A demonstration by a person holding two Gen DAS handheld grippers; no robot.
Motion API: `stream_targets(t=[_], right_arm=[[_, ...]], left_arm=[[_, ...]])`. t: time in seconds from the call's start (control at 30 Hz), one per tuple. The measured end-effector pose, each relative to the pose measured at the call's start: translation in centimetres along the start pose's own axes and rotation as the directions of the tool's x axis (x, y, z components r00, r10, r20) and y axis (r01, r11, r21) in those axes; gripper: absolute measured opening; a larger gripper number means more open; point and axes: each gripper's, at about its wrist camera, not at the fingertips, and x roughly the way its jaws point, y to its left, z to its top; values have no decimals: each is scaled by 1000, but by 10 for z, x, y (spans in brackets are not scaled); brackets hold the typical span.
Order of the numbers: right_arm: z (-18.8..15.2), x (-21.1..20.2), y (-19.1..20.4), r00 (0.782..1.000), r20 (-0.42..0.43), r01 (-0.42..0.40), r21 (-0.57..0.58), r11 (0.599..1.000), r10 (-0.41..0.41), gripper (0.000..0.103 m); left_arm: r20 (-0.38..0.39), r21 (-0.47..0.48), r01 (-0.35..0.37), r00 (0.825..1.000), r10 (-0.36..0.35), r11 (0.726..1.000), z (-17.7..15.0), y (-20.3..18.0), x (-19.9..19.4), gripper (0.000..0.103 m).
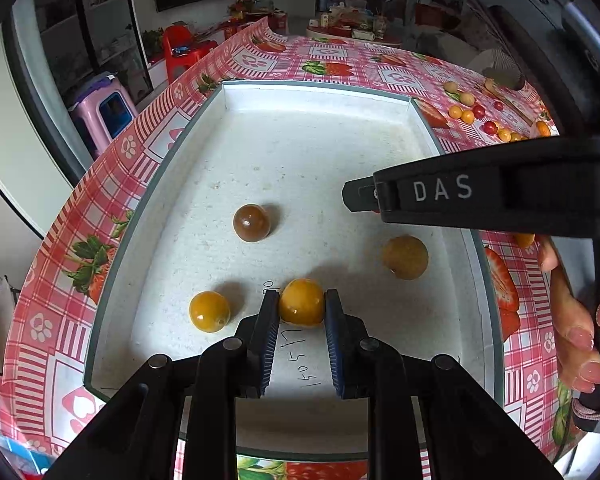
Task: Organize fruits
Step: 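Carry both tomatoes into the white tray and open both tools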
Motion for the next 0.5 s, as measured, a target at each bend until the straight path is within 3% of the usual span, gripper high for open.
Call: stream_targets(t=[0.13,0.17,0.2,0.23,0.27,0.33,0.4,0.5], right_arm=[[0,10,-1,1000,-17,14,1,1000,-14,24],[1,10,-1,1000,-14,15,-2,1000,-15,24],[1,10,-1,1000,-17,14,-2,1000,-14,24],[2,9,-1,1000,-21,8,1,1000,-8,24],[2,8,-1,1000,-23,-3,6,1000,3,24],[3,3,-2,1000,-14,-23,16,1000,23,28],[2,-8,-3,999,9,-34,26,999,34,52],[-1,-31,-7,997,73,-43,38,998,40,77]], left_arm=[[2,11,-7,1000,7,1000,1,-2,0,25],[1,12,-2,1000,2,1000,1,-2,1,36],[1,10,-1,1000,1,1000,1,-2,0,64],[14,5,-7,1000,7,1000,1,-2,-1,75],[36,1,-14,999,14,1000,0,-2,-4,80],[49,10,-16,999,15,1000,-1,-2,-8,80],[45,5,-22,999,21,1000,-2,-1,-10,80],[48,-2,-27,998,27,1000,-3,2,-16,80]])
